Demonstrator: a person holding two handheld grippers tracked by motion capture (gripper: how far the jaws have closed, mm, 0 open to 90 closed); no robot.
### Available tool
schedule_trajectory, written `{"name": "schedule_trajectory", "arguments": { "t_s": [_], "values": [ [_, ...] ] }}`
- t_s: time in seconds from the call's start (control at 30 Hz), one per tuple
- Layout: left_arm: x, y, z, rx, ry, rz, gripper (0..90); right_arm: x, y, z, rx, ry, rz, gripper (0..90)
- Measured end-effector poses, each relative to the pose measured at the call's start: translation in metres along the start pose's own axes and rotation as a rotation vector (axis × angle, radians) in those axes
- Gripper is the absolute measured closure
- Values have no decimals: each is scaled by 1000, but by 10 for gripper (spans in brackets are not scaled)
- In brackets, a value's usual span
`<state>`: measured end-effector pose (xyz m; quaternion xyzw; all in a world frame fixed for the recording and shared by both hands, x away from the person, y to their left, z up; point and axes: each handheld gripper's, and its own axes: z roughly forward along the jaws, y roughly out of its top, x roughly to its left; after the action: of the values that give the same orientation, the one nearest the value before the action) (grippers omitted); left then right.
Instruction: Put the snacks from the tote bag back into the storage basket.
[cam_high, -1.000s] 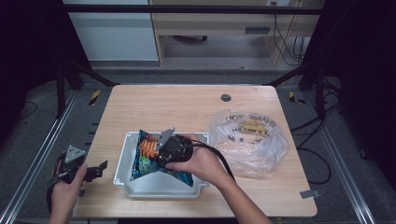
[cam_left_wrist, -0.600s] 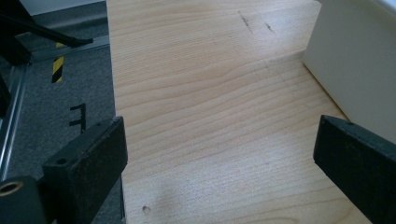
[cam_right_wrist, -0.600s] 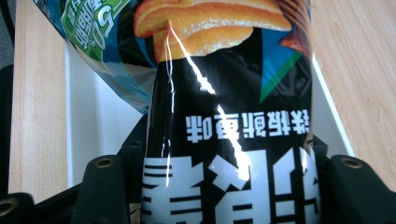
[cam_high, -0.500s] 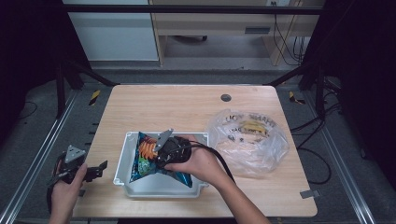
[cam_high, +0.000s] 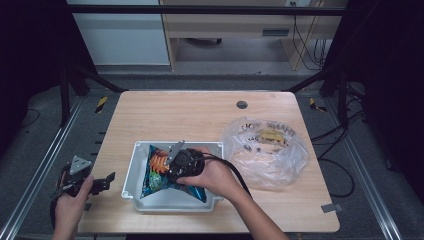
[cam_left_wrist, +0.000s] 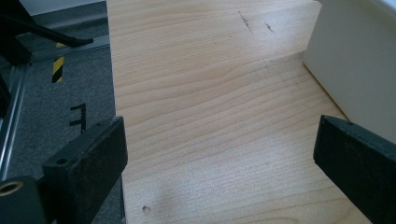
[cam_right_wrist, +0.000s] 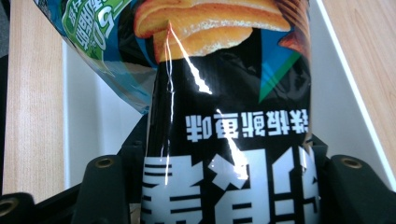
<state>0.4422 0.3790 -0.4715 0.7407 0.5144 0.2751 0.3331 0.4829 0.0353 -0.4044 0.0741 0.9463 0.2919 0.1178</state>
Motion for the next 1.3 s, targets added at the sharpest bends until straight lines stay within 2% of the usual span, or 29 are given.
{"name": "schedule_trajectory", "arguments": {
  "t_s": [1.3],
  "values": [
    [-1, 0, 0, 2, -2, 4, 28, -6, -8, 16, 37, 20, 8, 406]
  ]
}}
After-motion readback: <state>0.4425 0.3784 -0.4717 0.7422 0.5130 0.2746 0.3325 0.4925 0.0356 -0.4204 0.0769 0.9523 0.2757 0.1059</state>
